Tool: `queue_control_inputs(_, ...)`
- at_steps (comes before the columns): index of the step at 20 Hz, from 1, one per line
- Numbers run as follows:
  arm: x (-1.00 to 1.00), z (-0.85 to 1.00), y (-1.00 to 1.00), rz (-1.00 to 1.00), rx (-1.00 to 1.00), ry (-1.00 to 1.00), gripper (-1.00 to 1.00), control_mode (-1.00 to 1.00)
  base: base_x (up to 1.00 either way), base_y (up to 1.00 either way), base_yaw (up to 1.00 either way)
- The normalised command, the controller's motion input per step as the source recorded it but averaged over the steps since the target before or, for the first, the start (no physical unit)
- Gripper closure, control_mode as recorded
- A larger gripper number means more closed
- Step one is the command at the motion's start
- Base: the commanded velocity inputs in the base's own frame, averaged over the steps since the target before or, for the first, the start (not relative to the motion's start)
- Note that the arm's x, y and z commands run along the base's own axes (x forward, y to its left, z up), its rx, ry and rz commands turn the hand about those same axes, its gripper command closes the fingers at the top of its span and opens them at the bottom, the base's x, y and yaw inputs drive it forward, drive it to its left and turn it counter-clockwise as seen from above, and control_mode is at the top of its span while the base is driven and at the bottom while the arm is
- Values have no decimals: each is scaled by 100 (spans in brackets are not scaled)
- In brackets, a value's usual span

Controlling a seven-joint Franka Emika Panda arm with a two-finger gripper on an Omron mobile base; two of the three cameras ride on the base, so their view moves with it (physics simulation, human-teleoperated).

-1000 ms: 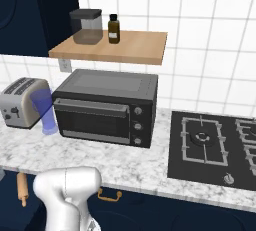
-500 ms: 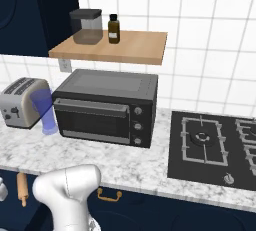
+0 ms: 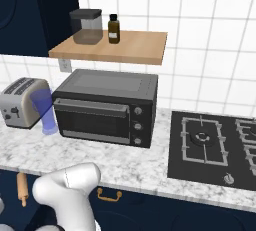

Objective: Pick the rolling pin from the drawer and place it on the counter.

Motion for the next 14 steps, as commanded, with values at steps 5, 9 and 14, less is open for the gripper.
queue_control_inputs(5, -36, -15, 0, -5, 0, 9, -100, -100, 0, 0, 0)
queue_control_inputs(9, -77, 0, 1, -10, 0, 10, -100, -100, 0, 0, 0)
queue_control_inputs(14, -87, 0, 13, -13, -1, 10, -100, -100, 0, 0, 0)
